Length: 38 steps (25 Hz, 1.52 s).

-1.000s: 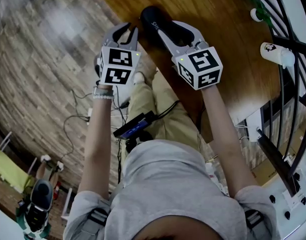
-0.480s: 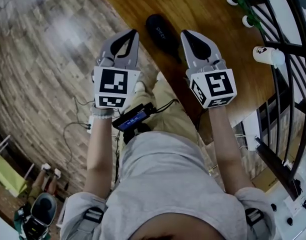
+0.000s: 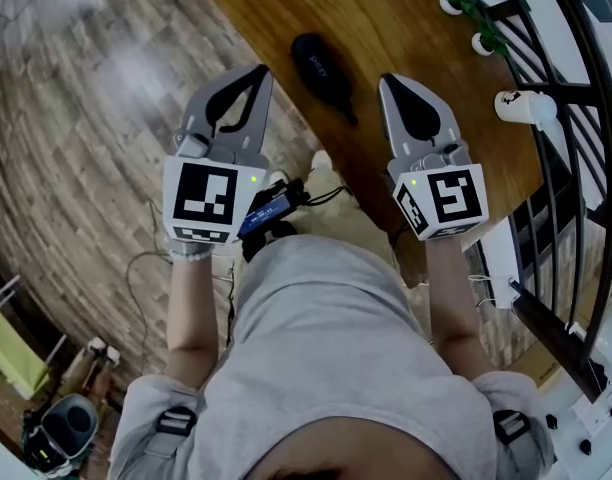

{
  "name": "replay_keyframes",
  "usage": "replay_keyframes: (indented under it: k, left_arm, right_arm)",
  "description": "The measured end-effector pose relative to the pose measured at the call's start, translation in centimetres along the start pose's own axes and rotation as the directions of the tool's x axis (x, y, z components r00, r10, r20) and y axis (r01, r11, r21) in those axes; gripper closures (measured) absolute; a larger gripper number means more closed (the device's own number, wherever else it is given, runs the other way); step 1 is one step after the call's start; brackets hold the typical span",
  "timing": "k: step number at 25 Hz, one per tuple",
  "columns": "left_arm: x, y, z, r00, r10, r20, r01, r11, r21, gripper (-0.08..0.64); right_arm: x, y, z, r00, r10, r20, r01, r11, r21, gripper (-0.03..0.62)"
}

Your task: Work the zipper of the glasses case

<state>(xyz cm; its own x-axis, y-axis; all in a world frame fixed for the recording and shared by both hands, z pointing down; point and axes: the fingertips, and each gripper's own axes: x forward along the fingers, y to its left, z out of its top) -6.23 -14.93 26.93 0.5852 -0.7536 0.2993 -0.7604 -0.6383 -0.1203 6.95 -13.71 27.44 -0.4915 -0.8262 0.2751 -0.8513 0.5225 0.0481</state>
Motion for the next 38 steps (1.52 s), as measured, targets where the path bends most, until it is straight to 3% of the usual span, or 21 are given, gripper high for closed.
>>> replay_keyframes:
  k: [9, 22, 38]
  left_arm:
    - [-2.8, -0.4, 0.7, 1.0, 0.013, 0.018, -0.013, 1.0, 0.007, 0.548]
    - [-2.4, -0.9, 0.1, 1.0, -0.024, 0.019, 0.025, 0.999, -0.023, 0.548]
    - [-2.3, -0.8, -0.5, 1.0, -0.016, 0.009, 0.016, 1.0, -0.016, 0.548]
  right_arm:
    - [-2.1, 1.1, 0.4, 1.0, 0.016, 0.012, -0.016, 1.0, 0.018, 0.594]
    - [-2.0, 1.1, 0.7, 1.0, -0.005, 0.016, 0.005, 1.0, -0.008, 0.594]
    - [-1.7, 1.6, 0.9, 1.0, -0.007, 0.021, 0.008, 1.0, -0.028, 0.594]
